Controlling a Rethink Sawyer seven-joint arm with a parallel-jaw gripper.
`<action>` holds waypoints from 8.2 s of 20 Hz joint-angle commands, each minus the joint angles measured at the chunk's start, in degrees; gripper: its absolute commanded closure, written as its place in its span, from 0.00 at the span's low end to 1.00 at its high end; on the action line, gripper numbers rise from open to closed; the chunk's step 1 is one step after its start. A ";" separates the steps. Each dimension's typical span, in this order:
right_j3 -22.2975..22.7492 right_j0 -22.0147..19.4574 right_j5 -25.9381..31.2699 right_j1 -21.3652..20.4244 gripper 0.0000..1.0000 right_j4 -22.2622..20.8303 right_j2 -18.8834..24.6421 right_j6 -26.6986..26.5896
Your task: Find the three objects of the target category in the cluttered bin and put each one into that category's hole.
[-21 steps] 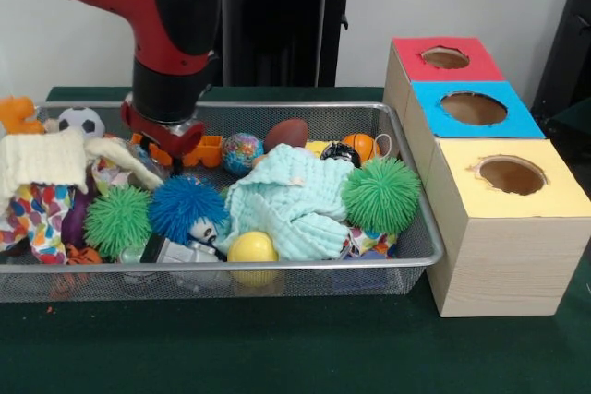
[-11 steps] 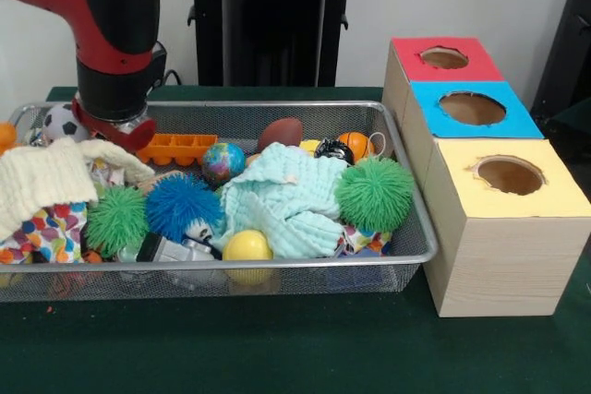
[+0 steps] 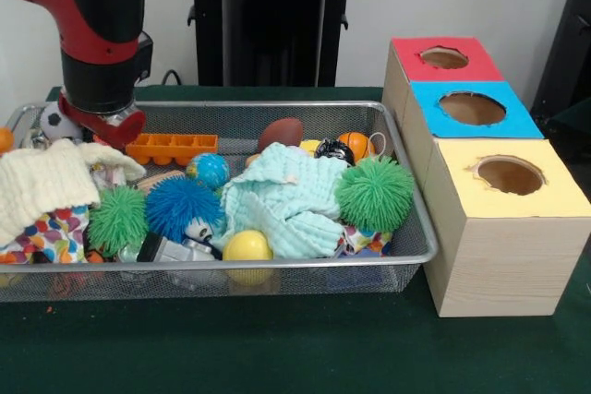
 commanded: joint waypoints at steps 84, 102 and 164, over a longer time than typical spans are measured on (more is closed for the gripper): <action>1.30 6.83 1.25 -3.84 0.00 6.14 -0.39 3.32; 7.32 5.61 3.54 -11.89 0.00 12.30 5.08 3.50; 6.54 15.76 5.11 -6.68 0.00 16.85 -7.18 4.34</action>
